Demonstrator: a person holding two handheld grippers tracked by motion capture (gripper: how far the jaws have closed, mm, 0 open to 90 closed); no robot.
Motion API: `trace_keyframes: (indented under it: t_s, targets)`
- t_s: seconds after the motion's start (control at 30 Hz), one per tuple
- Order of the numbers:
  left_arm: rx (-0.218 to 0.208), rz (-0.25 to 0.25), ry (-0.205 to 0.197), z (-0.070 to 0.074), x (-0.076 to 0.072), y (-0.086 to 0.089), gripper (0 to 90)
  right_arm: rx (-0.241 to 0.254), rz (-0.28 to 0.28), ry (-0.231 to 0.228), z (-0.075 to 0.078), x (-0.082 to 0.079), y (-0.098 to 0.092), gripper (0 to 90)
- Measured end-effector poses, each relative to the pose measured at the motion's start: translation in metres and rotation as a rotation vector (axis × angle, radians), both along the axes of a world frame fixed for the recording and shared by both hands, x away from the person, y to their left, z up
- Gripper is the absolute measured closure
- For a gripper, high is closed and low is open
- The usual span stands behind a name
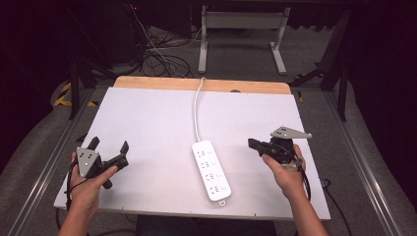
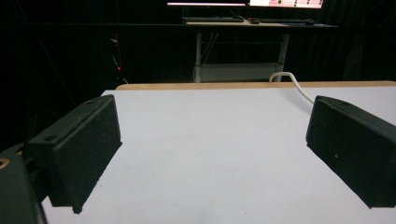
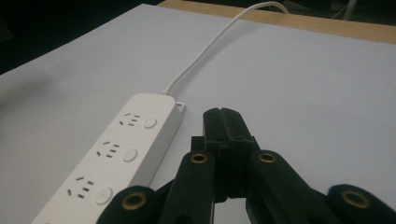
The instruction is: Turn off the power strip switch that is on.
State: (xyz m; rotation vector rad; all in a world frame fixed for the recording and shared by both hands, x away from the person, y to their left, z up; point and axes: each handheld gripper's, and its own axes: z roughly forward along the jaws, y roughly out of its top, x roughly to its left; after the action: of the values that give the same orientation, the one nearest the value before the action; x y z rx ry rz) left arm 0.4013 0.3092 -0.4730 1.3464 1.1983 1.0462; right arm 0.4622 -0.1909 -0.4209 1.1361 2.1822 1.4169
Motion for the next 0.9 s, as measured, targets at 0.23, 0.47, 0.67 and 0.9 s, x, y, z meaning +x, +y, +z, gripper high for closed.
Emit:
trace_keyframes:
  t_s: [0.23, 0.47, 0.67, 0.9]
  targets:
    - [0.017, -0.011, 0.007, 0.0, -0.001, -0.001, 3.7, -0.011, 0.069, 0.017, -0.002, 0.005, 0.03, 90.0]
    - [0.025, -0.006, 0.01, -0.001, -0.004, 0.002, 3.7, -0.022, 0.105, 0.021, -0.004, 0.009, 0.047, 90.0]
    - [0.035, 0.008, 0.021, -0.004, -0.008, 0.005, 3.7, -0.041, 0.133, 0.023, -0.006, 0.014, 0.057, 90.0]
    - [0.06, 0.008, 0.029, -0.005, -0.016, 0.007, 3.7, -0.046, 0.163, 0.027, -0.008, 0.02, 0.068, 90.0]
